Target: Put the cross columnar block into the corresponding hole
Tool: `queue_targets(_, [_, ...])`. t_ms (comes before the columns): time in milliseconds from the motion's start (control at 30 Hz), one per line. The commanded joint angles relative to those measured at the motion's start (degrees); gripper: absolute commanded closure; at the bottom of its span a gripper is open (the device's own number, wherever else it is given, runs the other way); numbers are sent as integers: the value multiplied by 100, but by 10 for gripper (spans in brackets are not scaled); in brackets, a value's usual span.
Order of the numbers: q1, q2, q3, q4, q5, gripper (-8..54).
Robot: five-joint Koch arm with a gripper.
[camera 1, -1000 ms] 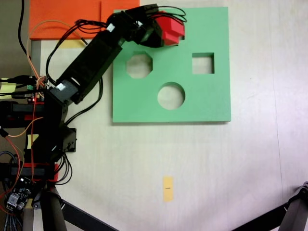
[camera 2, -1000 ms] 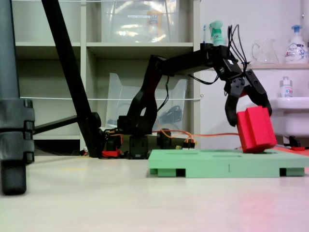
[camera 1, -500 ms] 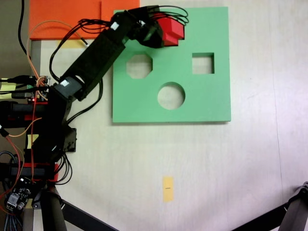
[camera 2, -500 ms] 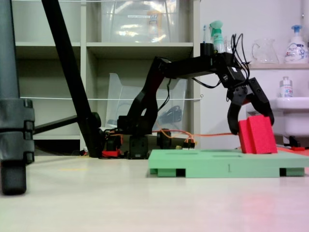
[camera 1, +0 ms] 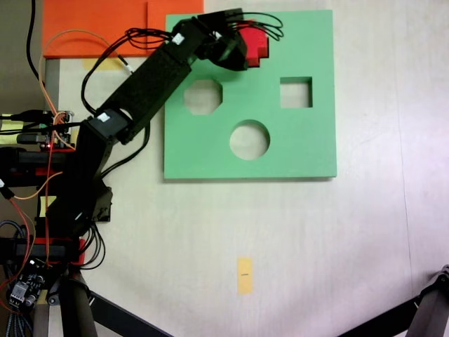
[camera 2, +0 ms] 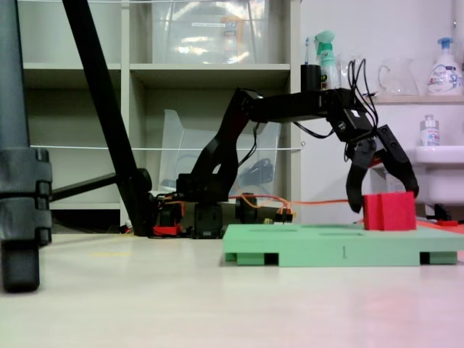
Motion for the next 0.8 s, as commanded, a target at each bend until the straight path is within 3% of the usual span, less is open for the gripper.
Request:
queue_targets(0, [-88,510,-167,-88,-141,-70])
queue_targets(167, [-62,2057,642,70,-984,-68])
queue_targets(333, [721,5142,2856,-70,-4544,-62])
queue_targets(400, [1160,6100,3357,-202,-6144,-23])
queue_targets(533, [2892,7014,3744,-264,-8903,22])
queue_targets(667, [4843,7515,4878,-1573,-10362,76])
queue_targets(767, [5370,7629,6073,-2979,-10986,76])
